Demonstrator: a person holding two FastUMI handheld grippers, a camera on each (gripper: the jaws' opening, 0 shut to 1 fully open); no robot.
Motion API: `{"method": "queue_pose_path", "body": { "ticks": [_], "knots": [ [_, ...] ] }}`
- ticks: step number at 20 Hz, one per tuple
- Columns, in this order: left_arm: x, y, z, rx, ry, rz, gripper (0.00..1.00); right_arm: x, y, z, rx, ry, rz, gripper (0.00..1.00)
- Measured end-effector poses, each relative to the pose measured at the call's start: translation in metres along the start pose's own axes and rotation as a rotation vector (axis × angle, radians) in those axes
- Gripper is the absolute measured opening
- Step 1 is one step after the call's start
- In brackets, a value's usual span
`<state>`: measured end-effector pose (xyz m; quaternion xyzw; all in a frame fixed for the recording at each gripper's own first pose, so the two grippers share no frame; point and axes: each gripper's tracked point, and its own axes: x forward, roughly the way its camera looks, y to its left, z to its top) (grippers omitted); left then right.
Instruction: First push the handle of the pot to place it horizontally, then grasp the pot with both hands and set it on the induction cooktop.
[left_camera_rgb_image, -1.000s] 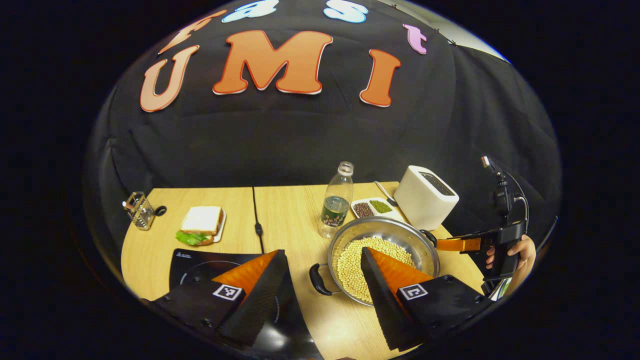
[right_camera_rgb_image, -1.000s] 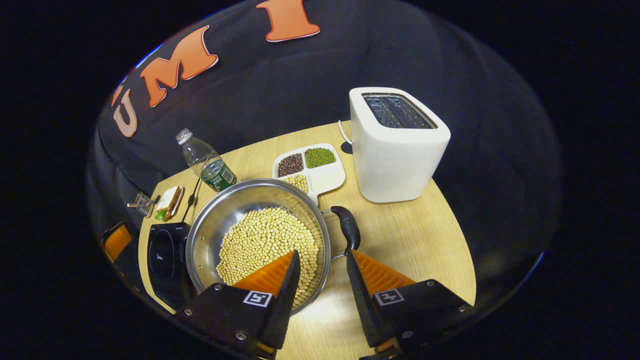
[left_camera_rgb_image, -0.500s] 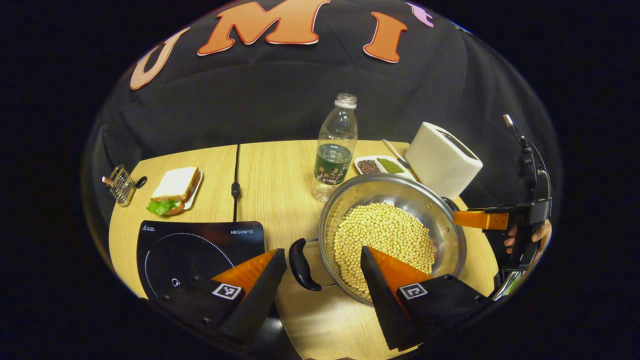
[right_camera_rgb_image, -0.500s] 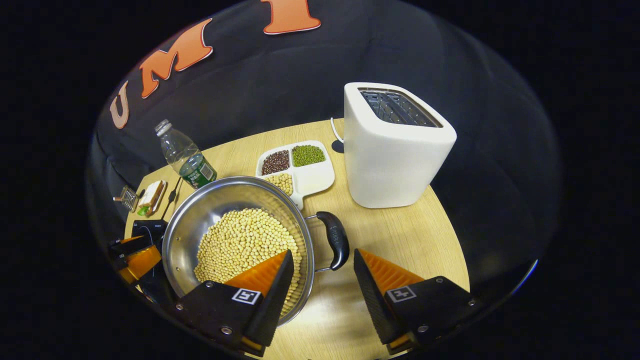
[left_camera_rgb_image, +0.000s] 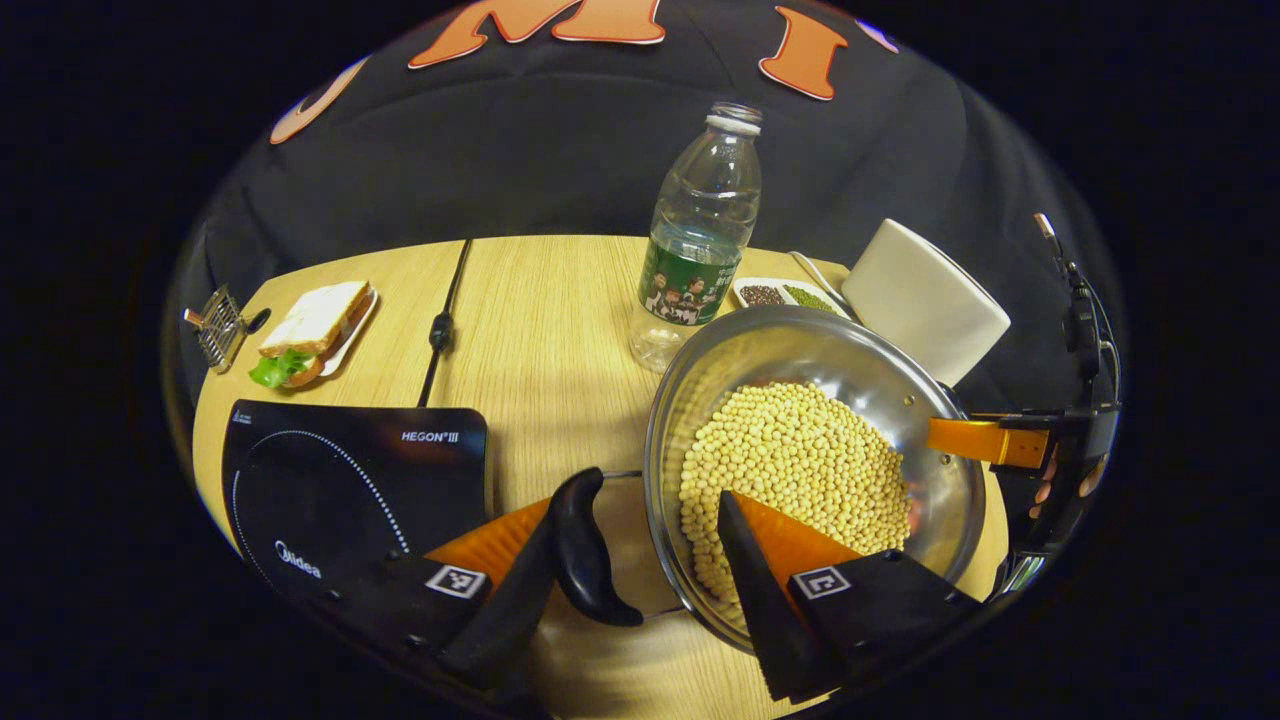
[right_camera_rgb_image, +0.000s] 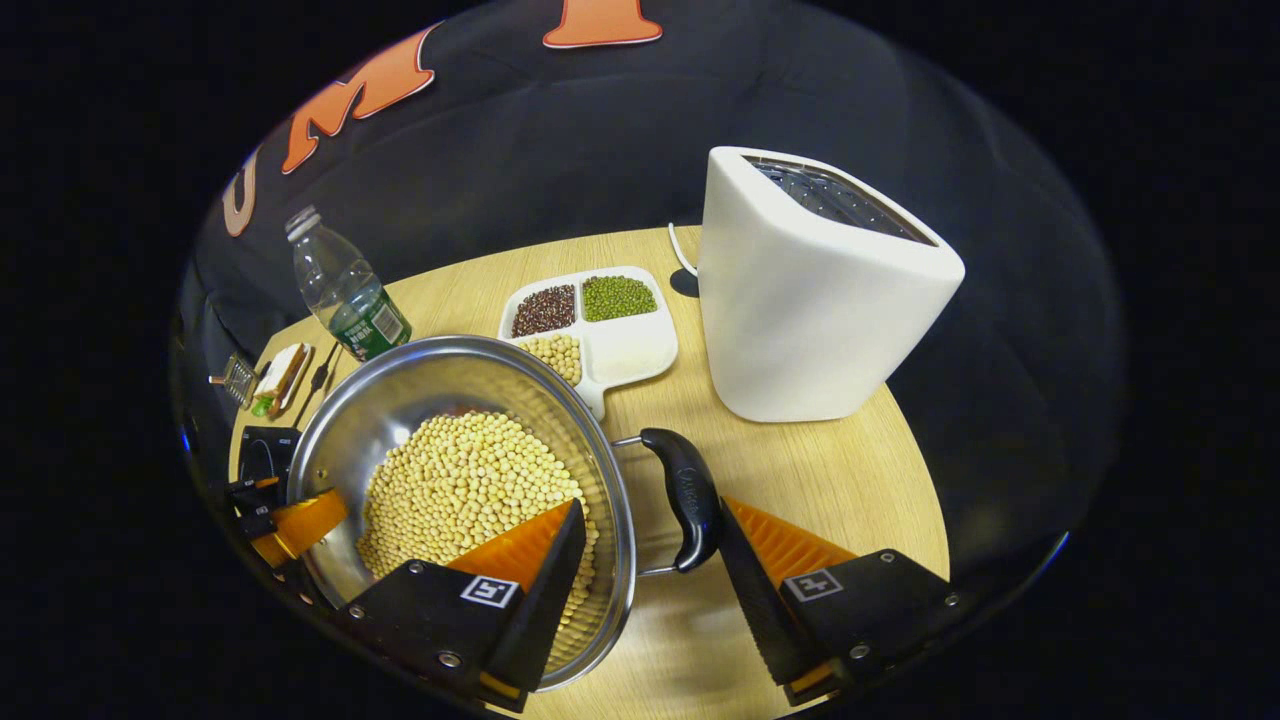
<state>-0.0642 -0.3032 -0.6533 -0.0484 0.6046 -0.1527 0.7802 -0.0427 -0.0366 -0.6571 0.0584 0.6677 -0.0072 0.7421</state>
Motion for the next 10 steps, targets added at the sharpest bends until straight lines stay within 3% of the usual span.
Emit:
{"method": "queue_pose_path", "body": {
  "ticks": [4,10],
  "knots": [
    [0.011,0.007,0.001,0.003,-0.025,0.031,0.81,0.012,0.002,-0.007,0.030,0.009,0.011,0.81],
    [0.018,0.016,0.010,0.009,-0.109,0.130,0.77,0.016,-0.001,-0.009,0.000,-0.018,-0.025,0.75]
  ]
}}
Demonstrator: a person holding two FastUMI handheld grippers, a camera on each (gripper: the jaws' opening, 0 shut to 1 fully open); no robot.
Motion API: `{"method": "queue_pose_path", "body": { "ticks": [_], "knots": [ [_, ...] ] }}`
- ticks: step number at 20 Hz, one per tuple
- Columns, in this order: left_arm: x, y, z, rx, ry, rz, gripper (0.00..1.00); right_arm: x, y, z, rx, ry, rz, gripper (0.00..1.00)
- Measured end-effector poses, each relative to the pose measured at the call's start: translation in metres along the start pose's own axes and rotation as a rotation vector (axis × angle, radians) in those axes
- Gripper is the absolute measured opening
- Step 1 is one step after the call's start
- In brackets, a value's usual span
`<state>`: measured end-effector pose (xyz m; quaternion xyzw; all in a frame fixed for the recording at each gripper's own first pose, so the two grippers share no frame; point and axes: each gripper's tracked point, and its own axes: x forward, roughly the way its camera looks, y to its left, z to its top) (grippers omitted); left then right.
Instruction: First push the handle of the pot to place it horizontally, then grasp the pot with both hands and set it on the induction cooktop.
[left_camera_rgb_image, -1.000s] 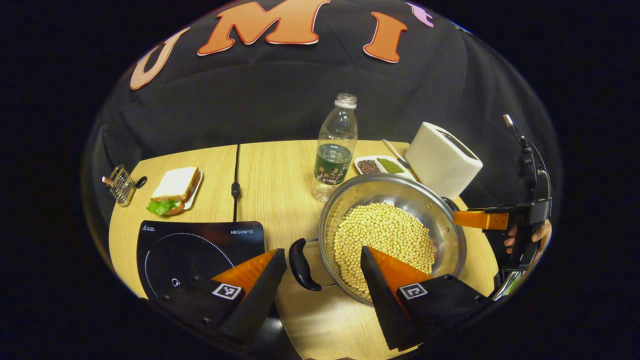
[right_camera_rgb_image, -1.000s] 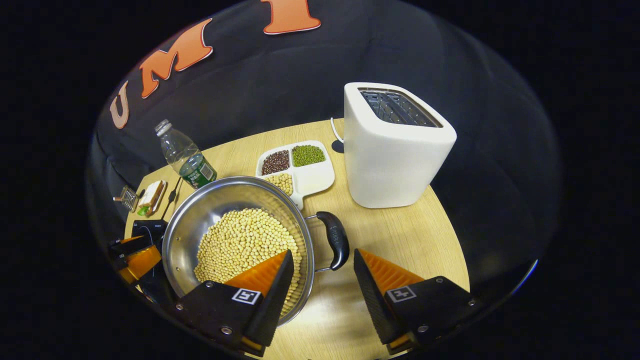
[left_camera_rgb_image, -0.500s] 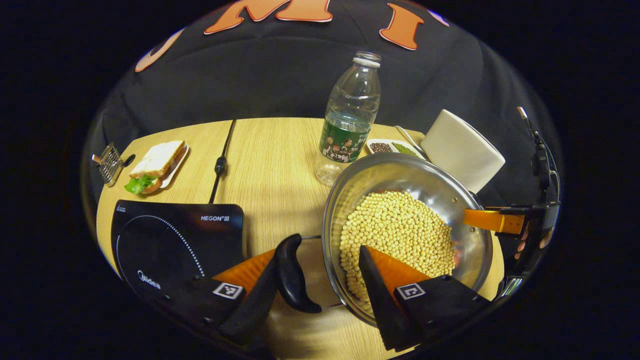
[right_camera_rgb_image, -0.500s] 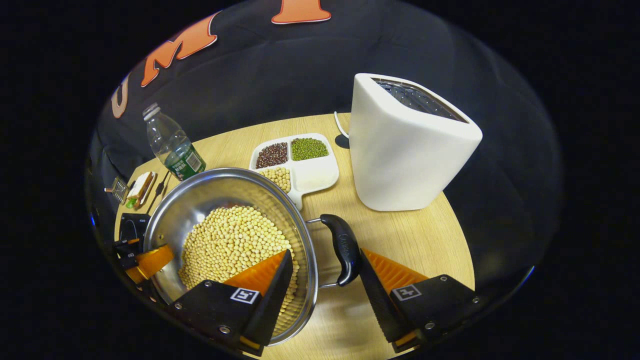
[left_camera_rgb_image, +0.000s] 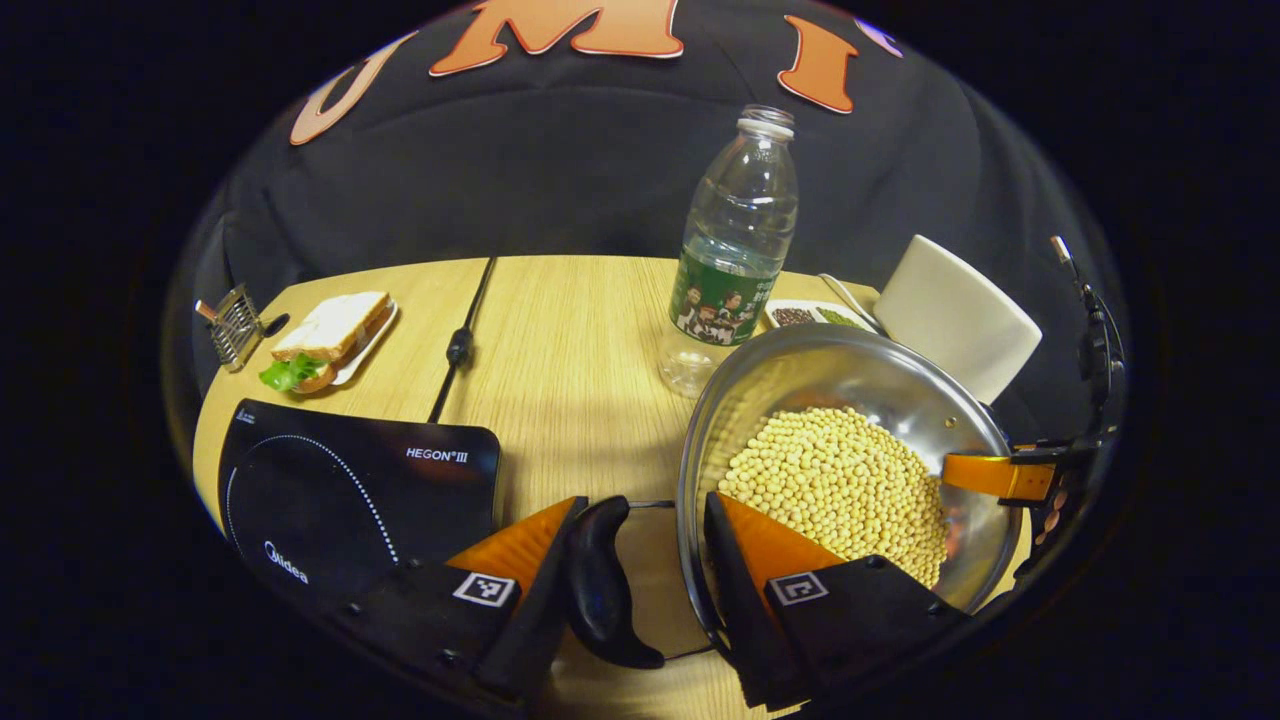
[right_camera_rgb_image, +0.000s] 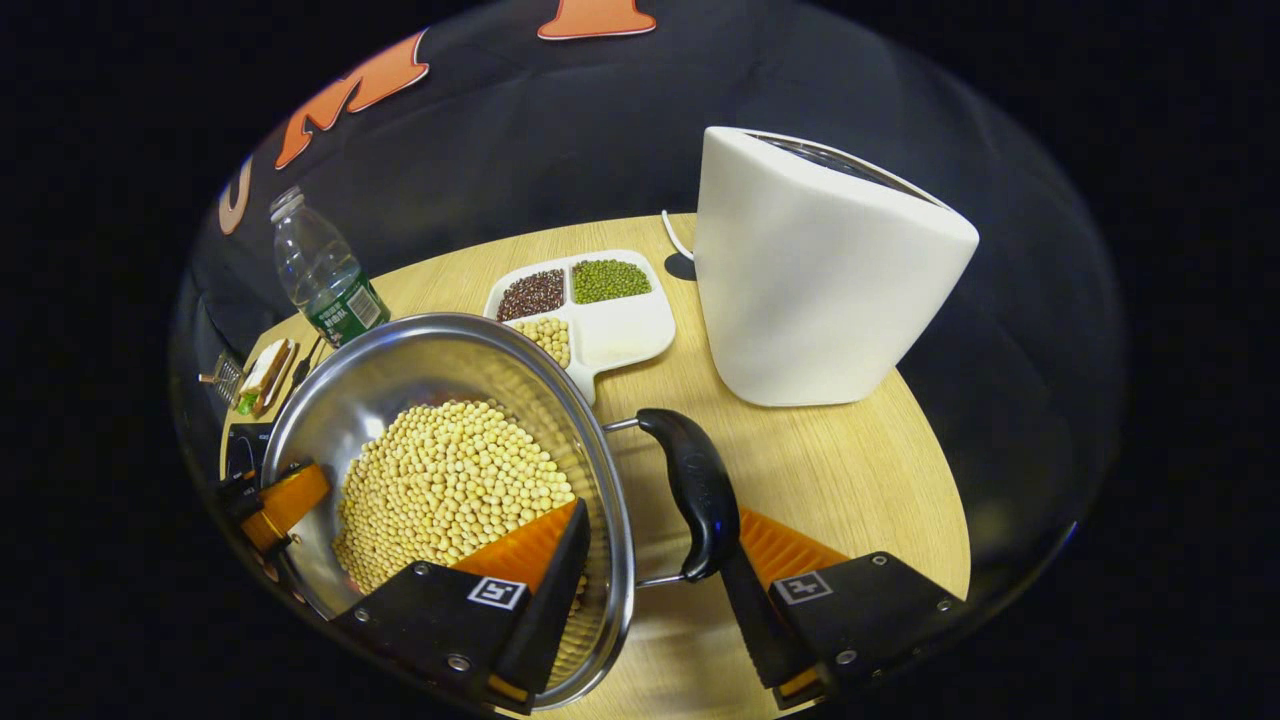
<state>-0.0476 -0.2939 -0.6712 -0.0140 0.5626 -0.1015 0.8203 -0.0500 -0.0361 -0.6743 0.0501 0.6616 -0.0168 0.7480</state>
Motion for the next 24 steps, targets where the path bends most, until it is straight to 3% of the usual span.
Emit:
{"method": "queue_pose_path", "body": {
  "ticks": [1,2,3,4,7,9,10,12,13,17,18,19,24],
  "knots": [
    [0.002,0.001,0.002,0.011,-0.016,0.012,0.76,-0.001,-0.001,-0.002,-0.002,0.001,0.002,0.67],
    [0.003,0.001,0.004,0.018,-0.031,0.016,0.75,-0.002,-0.001,-0.001,0.002,-0.007,0.000,0.71],
    [0.004,0.000,0.005,0.016,-0.041,0.009,0.77,-0.003,-0.002,-0.002,0.006,-0.011,0.004,0.66],
    [0.005,0.000,0.006,0.017,-0.047,-0.003,0.77,-0.004,-0.001,-0.003,0.017,-0.015,0.011,0.68],
    [0.007,-0.001,0.006,0.024,-0.054,0.000,0.76,-0.008,0.000,-0.006,0.056,-0.016,0.039,0.60],
    [0.007,-0.002,0.009,0.035,-0.066,0.009,0.74,-0.015,0.007,-0.009,0.090,-0.022,0.053,0.50],
    [0.006,-0.003,0.008,0.042,-0.062,0.023,0.72,-0.014,0.007,-0.009,0.056,-0.049,0.012,0.34],
    [0.006,-0.002,0.009,0.058,-0.071,0.024,0.74,-0.027,0.000,-0.008,-0.118,-0.092,-0.070,0.19],
    [0.005,-0.003,0.012,0.046,-0.079,0.012,0.73,-0.027,0.005,-0.007,-0.120,-0.094,-0.061,0.19],
    [0.007,-0.003,0.009,0.049,-0.065,0.004,0.73,-0.026,-0.003,-0.003,0.077,-0.083,0.035,0.25],
    [0.008,-0.003,0.009,0.052,-0.062,0.003,0.73,-0.023,-0.001,-0.003,0.070,-0.059,0.047,0.34],
    [0.008,-0.003,0.009,0.054,-0.063,0.001,0.73,-0.022,-0.008,-0.003,0.043,-0.065,0.015,0.36],
    [0.010,-0.003,0.010,0.066,-0.061,-0.022,0.70,-0.021,-0.021,0.015,-0.030,-0.114,-0.049,0.68]
  ]
}}
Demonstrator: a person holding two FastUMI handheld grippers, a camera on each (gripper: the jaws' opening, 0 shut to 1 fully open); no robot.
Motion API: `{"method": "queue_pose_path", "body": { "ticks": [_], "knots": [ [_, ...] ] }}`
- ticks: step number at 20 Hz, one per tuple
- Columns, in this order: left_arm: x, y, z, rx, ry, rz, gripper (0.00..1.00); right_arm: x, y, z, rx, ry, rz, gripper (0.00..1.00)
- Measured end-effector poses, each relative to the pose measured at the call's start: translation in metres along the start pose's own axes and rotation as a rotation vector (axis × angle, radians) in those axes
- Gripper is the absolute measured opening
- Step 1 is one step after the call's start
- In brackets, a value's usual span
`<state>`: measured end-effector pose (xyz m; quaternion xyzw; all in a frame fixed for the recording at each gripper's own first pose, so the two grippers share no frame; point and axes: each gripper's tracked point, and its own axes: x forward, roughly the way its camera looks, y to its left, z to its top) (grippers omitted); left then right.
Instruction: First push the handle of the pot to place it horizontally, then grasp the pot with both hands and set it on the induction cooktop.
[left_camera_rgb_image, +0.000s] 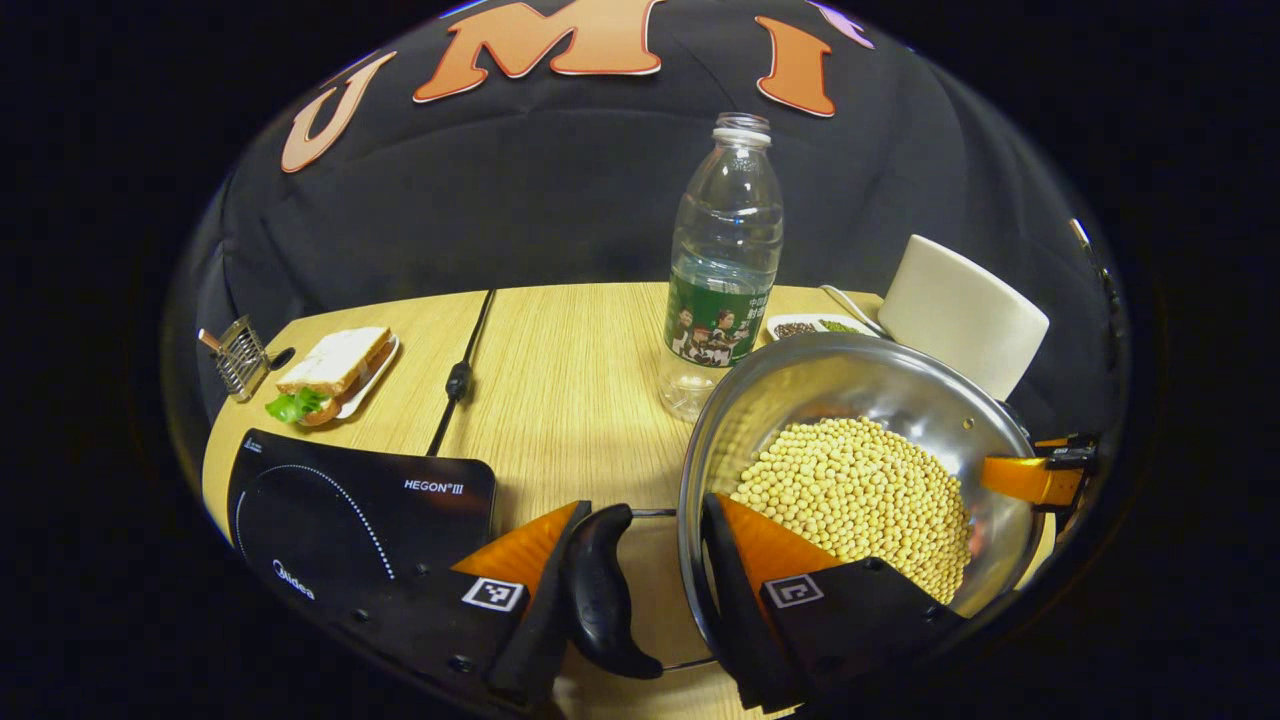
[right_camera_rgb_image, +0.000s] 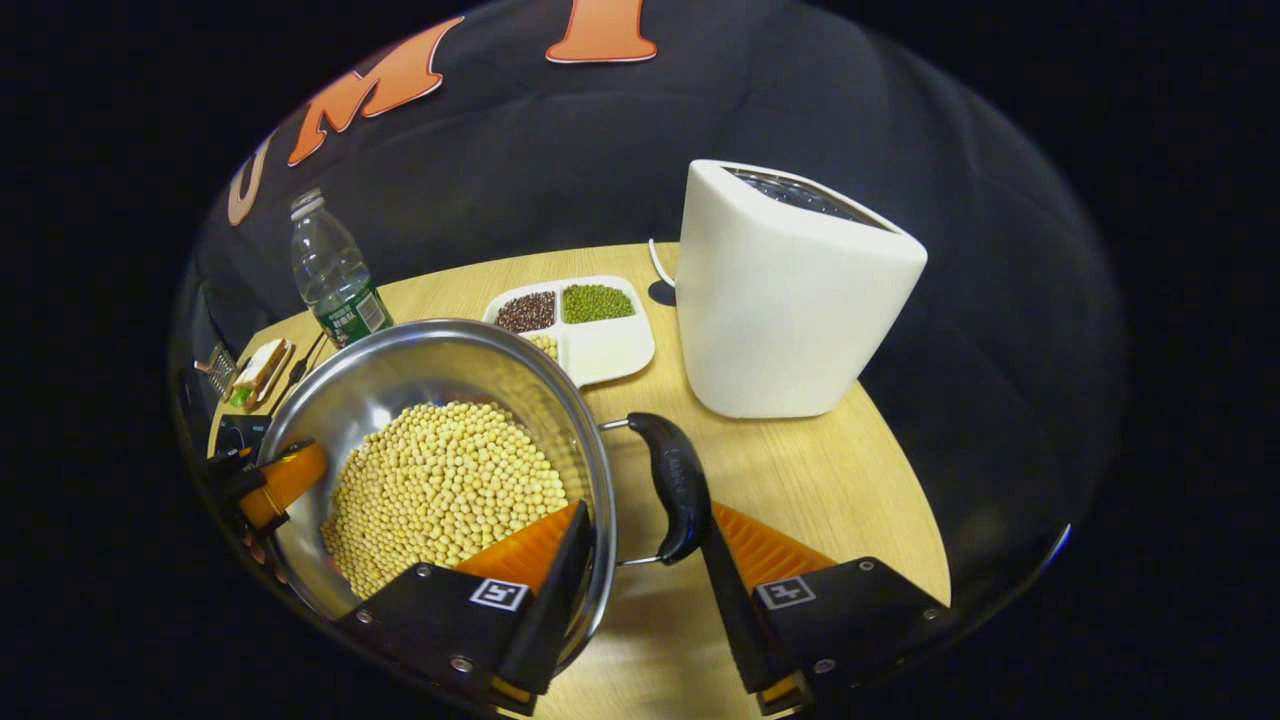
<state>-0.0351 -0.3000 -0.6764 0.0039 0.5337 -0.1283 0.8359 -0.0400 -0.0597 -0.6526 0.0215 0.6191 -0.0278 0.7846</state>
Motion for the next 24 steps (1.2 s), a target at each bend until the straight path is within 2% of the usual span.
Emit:
{"method": "queue_pose_path", "body": {
  "ticks": [1,2,4,8,11,14,19,24],
  "knots": [
    [-0.001,-0.001,0.000,0.000,0.002,-0.007,0.73,0.000,0.000,0.002,-0.002,-0.009,0.003,0.72],
    [0.000,-0.001,-0.001,0.005,0.008,-0.011,0.70,0.001,0.000,0.005,-0.005,-0.012,0.003,0.76],
    [-0.001,-0.003,-0.002,0.009,0.016,-0.025,0.74,0.006,0.004,0.009,-0.027,-0.021,-0.002,0.78],
    [-0.006,-0.004,-0.006,0.005,0.023,-0.033,0.71,0.015,0.011,0.001,-0.057,0.008,-0.022,0.79],
    [-0.005,-0.003,-0.005,0.000,0.022,-0.029,0.73,0.015,0.010,0.002,-0.045,0.013,-0.015,0.80],
    [-0.005,-0.003,-0.004,-0.003,0.016,-0.019,0.71,0.015,0.010,0.002,-0.003,0.029,-0.019,0.76],
    [-0.008,-0.002,-0.001,-0.021,0.003,0.013,0.73,0.009,0.015,-0.001,-0.016,0.020,-0.031,0.66],
    [-0.027,0.000,0.018,-0.023,-0.052,0.017,0.73,-0.016,0.008,0.011,0.009,-0.046,-0.042,0.63]
  ]
}}
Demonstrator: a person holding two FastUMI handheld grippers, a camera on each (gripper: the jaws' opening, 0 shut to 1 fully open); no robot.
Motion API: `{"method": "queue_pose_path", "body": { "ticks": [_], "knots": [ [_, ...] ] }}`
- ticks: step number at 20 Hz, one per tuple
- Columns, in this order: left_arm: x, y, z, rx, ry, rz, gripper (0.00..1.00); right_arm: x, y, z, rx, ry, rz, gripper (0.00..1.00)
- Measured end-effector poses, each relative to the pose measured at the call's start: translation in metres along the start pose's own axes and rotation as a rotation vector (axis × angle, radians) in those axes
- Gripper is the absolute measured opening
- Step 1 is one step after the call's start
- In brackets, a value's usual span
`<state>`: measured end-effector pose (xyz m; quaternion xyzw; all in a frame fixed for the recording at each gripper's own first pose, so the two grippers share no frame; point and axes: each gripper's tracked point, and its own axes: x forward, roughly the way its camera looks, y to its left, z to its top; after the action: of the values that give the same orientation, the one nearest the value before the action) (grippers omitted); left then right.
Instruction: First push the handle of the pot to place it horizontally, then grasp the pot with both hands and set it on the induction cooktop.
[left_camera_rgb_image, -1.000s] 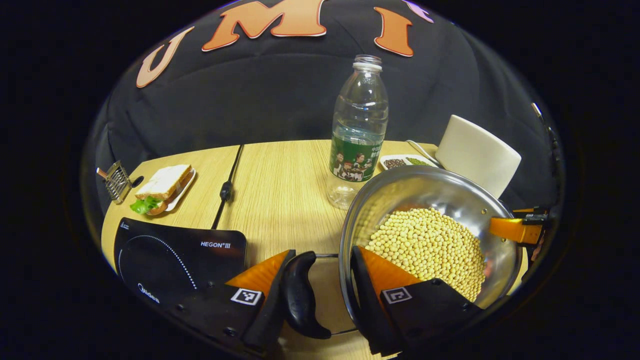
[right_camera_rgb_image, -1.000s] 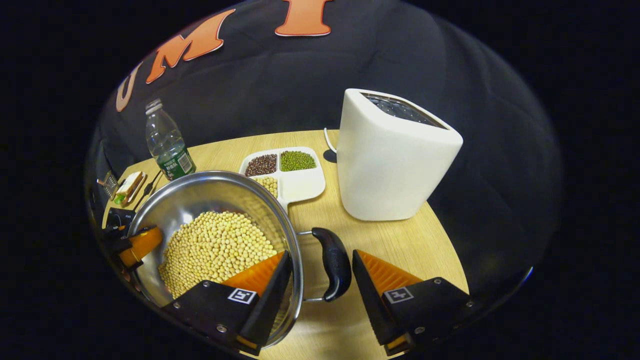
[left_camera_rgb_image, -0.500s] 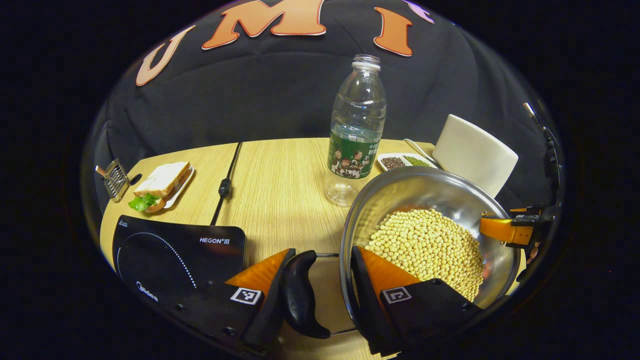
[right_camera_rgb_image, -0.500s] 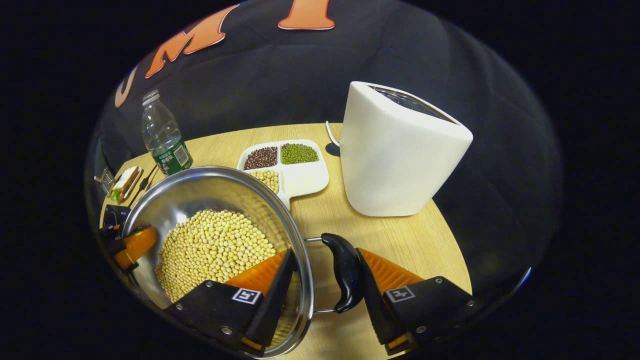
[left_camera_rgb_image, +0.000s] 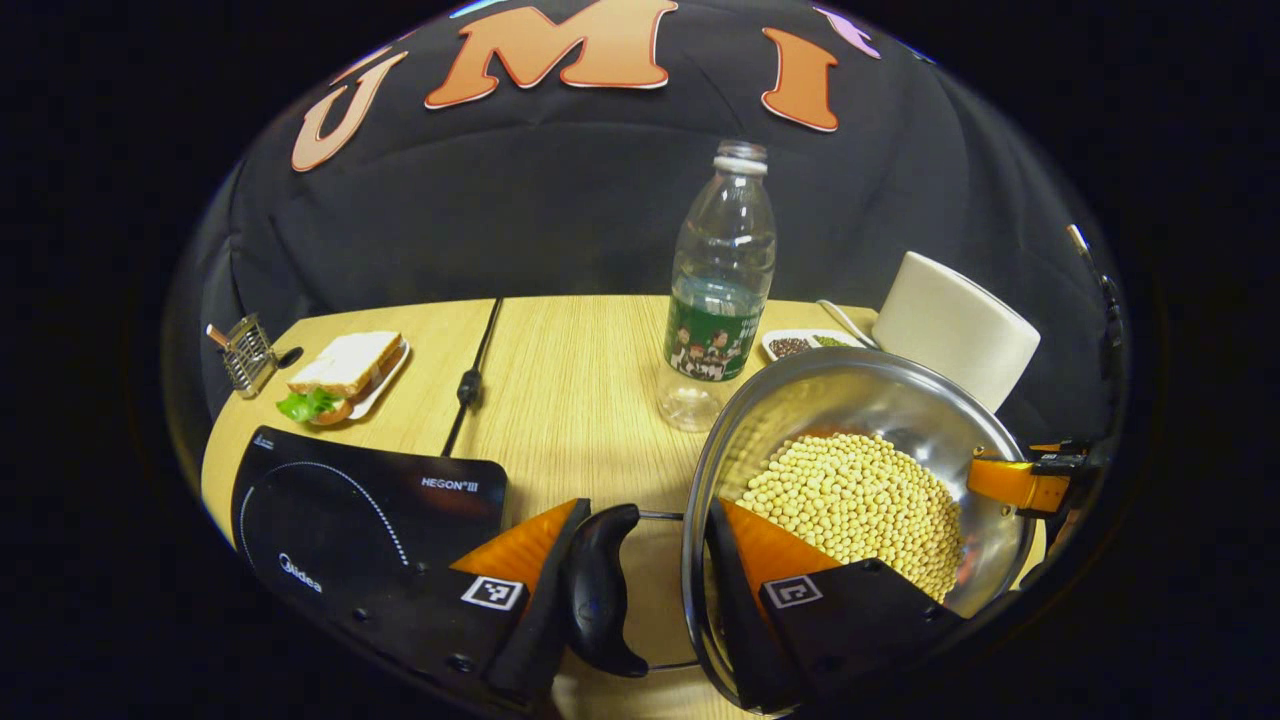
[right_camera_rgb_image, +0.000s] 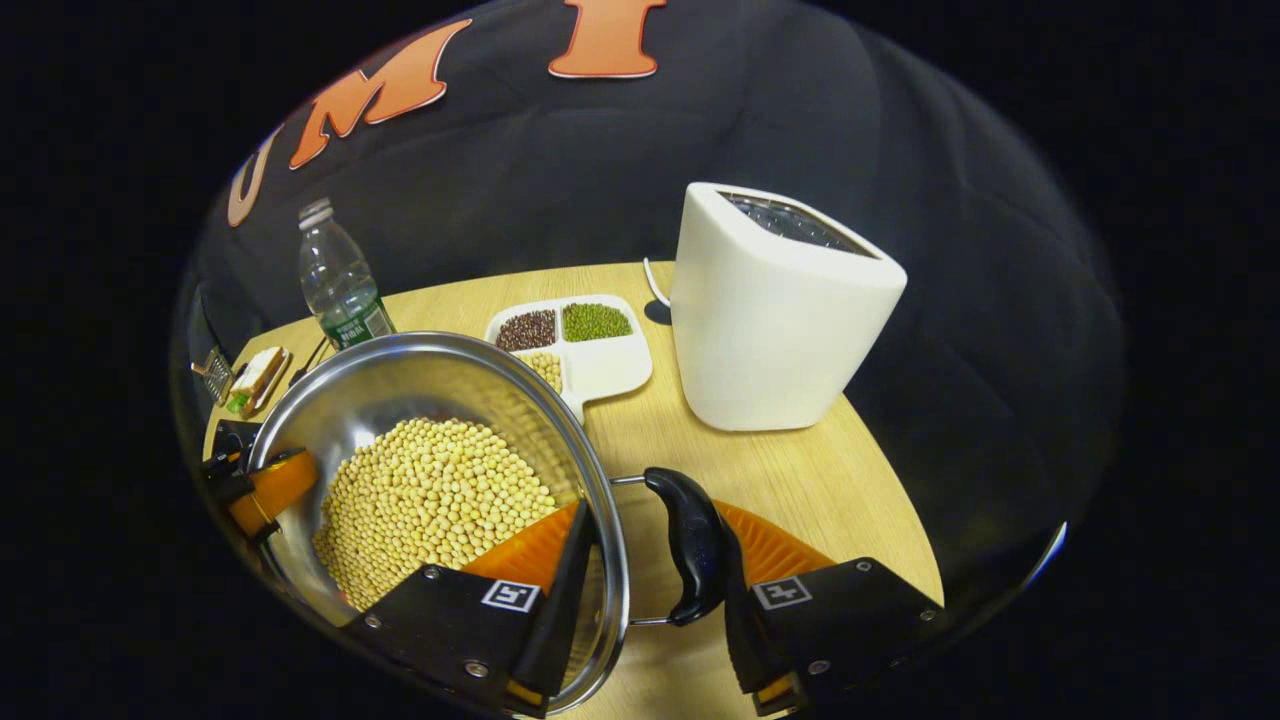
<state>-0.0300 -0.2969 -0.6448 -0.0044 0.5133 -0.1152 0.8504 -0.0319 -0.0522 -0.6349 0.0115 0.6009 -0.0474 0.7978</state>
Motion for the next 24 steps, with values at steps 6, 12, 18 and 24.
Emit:
{"method": "queue_pose_path", "body": {
  "ticks": [6,12,18,24],
  "knots": [
    [-0.046,0.026,0.027,-0.036,-0.050,0.005,0.73,-0.046,0.032,0.016,-0.032,-0.083,0.016,0.63],
    [-0.109,0.085,0.047,-0.042,-0.091,0.055,0.70,-0.074,0.073,0.018,-0.062,-0.126,0.090,0.62],
    [-0.164,0.168,0.055,-0.073,-0.108,0.135,0.72,-0.097,0.129,0.028,-0.127,-0.141,0.180,0.58],
    [-0.198,0.249,0.052,-0.102,-0.107,0.217,0.72,-0.102,0.183,0.033,-0.193,-0.151,0.265,0.58]
  ]
}}
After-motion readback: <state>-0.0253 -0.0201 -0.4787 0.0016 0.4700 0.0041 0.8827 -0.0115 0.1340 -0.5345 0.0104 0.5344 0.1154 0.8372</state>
